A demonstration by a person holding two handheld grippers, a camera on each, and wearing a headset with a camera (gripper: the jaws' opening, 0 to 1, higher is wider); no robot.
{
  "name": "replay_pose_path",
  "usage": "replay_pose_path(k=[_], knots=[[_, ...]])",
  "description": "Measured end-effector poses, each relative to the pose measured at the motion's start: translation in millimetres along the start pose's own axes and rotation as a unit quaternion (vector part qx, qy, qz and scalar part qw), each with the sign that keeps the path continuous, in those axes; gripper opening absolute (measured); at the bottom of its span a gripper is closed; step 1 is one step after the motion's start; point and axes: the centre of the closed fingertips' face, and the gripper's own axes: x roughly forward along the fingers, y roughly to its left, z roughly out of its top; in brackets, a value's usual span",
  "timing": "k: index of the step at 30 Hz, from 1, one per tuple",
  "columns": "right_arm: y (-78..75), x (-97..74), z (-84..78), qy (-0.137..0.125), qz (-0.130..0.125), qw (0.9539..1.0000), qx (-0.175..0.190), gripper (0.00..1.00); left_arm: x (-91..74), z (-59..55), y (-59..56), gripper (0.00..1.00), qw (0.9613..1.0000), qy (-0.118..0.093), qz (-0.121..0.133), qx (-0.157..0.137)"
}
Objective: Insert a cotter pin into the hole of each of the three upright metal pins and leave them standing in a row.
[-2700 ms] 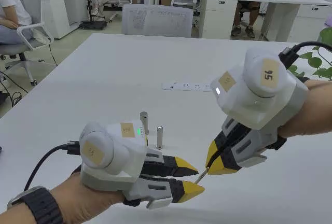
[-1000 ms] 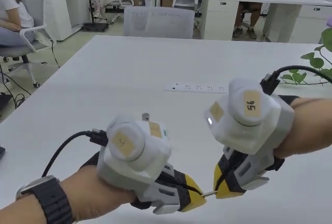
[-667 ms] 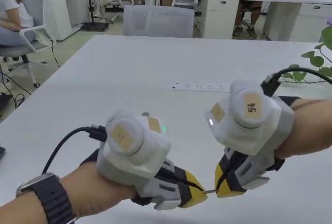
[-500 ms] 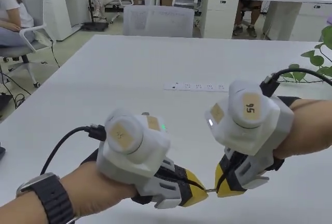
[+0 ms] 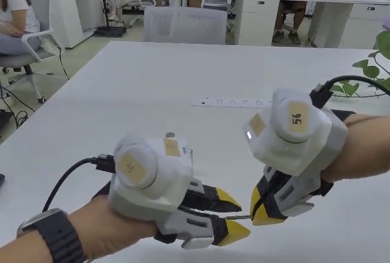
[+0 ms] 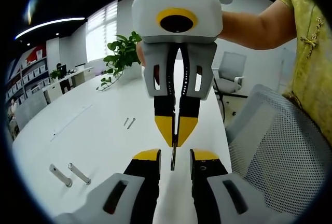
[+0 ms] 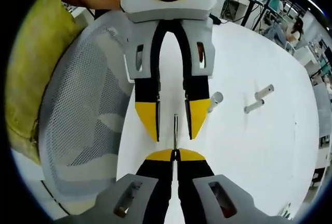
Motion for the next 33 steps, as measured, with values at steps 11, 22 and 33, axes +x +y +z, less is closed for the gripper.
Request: replay_pose_path(k=[11, 22, 33], knots=[[-2.8, -4.2, -2.0, -0.004, -0.007, 0.9999, 0.013, 0.02, -25.3, 11.1, 16.4, 0.34, 0.9971, -0.058, 0.042, -0.024], [-9.1, -7.7, -6.1, -0.007, -0.017, 0.9994, 0.029, 0.02, -63.9, 6.3, 53.0, 0.43, 0.9898, -0.090, 0.104, -0.036], [-16.9, -6.2, -6.3, -0.006, -0.019, 0.9990, 0.040, 0.02, -69.7, -19.6, 68.0, 0.42, 0.9871, -0.118, 0.102, -0.039]])
